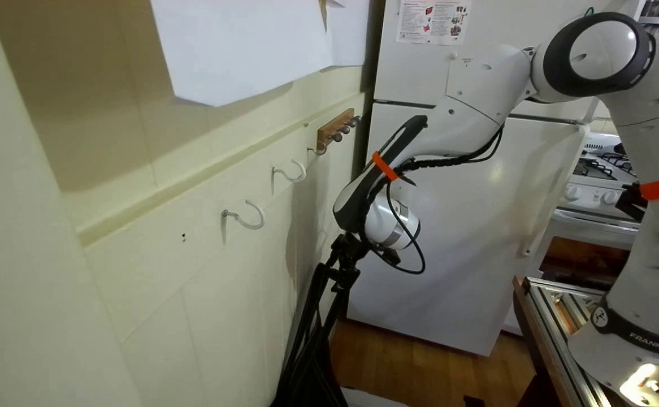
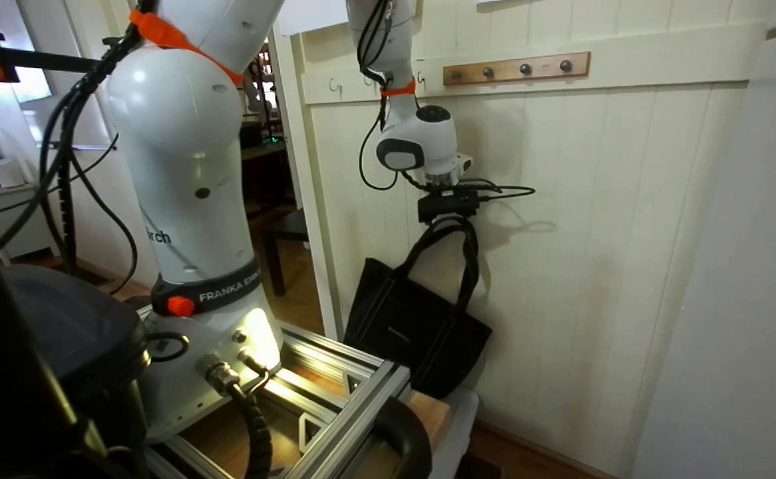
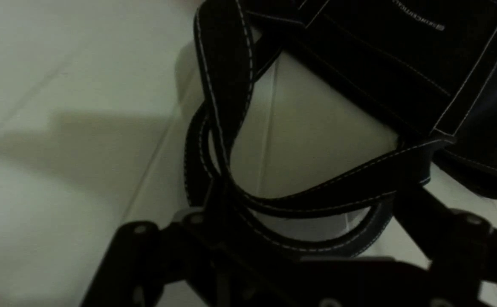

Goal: Hang the bag on one of the hooks

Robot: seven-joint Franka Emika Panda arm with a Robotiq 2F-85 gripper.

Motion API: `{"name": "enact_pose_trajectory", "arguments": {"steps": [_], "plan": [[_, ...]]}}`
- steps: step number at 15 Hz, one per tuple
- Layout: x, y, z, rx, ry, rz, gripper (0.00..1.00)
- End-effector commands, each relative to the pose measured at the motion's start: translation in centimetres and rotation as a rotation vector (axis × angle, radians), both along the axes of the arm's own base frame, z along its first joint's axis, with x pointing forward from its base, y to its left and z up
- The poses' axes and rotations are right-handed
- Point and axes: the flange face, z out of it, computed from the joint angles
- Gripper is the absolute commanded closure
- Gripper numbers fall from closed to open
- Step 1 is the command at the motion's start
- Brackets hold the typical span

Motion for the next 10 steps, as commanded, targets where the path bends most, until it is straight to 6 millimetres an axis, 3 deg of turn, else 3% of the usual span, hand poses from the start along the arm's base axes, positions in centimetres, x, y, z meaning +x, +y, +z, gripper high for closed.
{"name": "enact_pose_trajectory", "arguments": {"steps": [1, 10], "plan": [[-0.9, -0.6, -0.8, -0.04, 0.022, -0.042, 0.0], [-1.7, -2.5, -1.9, -0.039, 0.056, -0.107, 0.0]]}}
